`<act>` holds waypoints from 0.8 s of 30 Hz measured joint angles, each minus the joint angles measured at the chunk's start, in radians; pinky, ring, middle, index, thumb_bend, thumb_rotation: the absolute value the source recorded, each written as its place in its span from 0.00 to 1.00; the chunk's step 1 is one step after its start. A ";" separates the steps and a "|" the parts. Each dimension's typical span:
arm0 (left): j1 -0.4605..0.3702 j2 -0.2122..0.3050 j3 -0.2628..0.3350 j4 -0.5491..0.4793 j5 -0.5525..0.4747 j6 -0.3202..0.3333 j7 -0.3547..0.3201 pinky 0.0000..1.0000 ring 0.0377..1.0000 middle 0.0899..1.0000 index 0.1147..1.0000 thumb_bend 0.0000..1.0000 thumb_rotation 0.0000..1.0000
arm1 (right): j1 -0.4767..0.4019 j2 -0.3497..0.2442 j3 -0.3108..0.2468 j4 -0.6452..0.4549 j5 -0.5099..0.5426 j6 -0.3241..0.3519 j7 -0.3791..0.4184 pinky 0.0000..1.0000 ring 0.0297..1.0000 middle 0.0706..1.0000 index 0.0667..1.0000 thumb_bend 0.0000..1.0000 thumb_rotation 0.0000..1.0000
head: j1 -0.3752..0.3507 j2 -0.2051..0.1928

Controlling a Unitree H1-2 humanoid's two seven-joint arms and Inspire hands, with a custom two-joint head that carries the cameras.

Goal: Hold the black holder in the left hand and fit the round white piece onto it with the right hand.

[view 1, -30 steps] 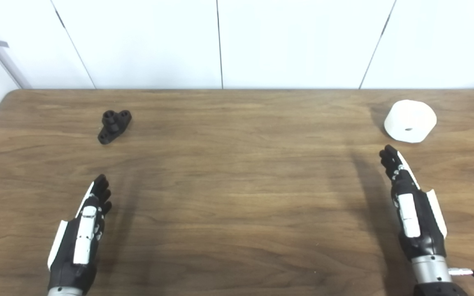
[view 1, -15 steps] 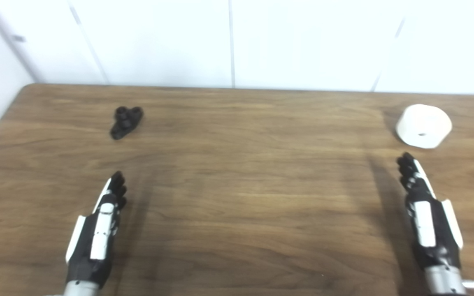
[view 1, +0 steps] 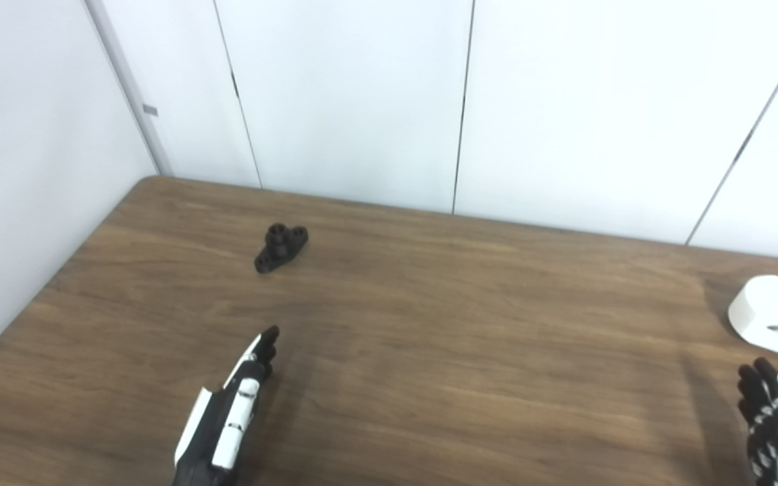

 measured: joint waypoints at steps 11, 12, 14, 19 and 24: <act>0.003 -0.001 -0.023 0.016 0.043 -0.037 0.028 1.00 1.00 1.00 0.97 0.44 0.96 | 0.001 -0.002 -0.023 0.001 0.078 0.025 0.013 1.00 0.98 0.94 0.95 0.56 1.00 | -0.021 -0.003; 0.004 -0.001 -0.024 0.016 0.046 -0.038 0.031 1.00 1.00 1.00 0.97 0.45 0.95 | 0.001 -0.002 -0.023 0.001 0.080 0.027 0.013 1.00 0.98 0.94 0.95 0.56 1.00 | -0.023 -0.005; 0.005 0.000 -0.026 0.016 0.051 -0.039 0.035 1.00 1.00 1.00 0.97 0.46 0.95 | 0.001 -0.002 -0.023 -0.001 0.082 0.038 0.013 1.00 0.98 0.94 0.94 0.53 0.99 | -0.044 -0.006; 0.007 0.002 -0.025 0.012 0.070 -0.034 0.040 1.00 1.00 1.00 0.95 0.48 0.74 | 0.001 -0.001 -0.023 -0.003 0.087 0.051 0.013 1.00 0.95 0.89 0.92 0.49 0.97 | -0.049 -0.009; 0.007 0.000 -0.001 -0.042 0.071 0.040 0.053 0.93 0.98 0.98 0.95 0.56 0.46 | 0.001 -0.001 -0.022 -0.003 0.071 0.050 0.012 0.97 0.90 0.85 0.88 0.54 0.89 | -0.051 -0.006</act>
